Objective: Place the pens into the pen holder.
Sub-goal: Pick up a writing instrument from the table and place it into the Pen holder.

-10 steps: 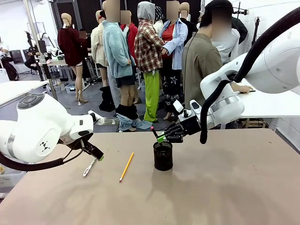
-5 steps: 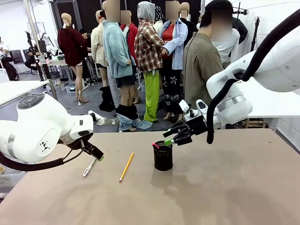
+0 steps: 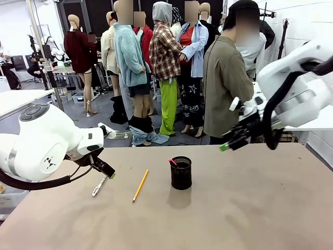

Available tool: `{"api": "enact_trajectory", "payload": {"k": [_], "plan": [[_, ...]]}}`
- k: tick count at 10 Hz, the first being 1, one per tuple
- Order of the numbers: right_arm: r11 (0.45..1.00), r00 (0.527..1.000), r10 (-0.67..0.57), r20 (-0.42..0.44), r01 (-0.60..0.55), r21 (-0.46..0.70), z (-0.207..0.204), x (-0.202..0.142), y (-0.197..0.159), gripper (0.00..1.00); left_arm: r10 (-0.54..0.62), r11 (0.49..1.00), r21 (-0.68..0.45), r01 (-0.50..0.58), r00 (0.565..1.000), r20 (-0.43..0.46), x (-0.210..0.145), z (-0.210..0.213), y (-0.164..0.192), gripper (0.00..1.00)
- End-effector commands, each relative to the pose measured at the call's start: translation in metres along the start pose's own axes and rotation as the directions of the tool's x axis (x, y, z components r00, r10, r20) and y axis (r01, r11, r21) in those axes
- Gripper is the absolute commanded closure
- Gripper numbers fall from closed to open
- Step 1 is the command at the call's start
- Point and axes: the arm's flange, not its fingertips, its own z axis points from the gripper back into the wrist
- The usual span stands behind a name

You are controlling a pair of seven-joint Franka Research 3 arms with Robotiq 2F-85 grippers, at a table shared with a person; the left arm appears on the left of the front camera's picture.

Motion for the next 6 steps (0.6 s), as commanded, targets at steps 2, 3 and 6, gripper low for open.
{"api": "enact_trajectory", "payload": {"k": [2, 3, 6], "plan": [[0.962, 0.926, -0.274, -0.261, 0.258, -0.093, 0.038, 0.007, 0.004, 0.14, 0.006, 1.000, 0.000, -0.006, 1.000, 0.001, -0.001, 0.001, 0.002, 0.00], [0.943, 0.879, -0.330, -0.344, 0.291, -0.161, 0.046, 0.007, 0.003, 0.14, 0.006, 1.000, 0.000, -0.006, 1.000, 0.001, -0.001, 0.001, 0.002, 0.00], [0.867, 0.728, -0.496, -0.473, 0.388, -0.312, 0.050, 0.003, -0.003, 0.14, 0.006, 1.000, 0.000, -0.006, 1.000, 0.001, -0.001, 0.001, 0.002, 0.00]]}}
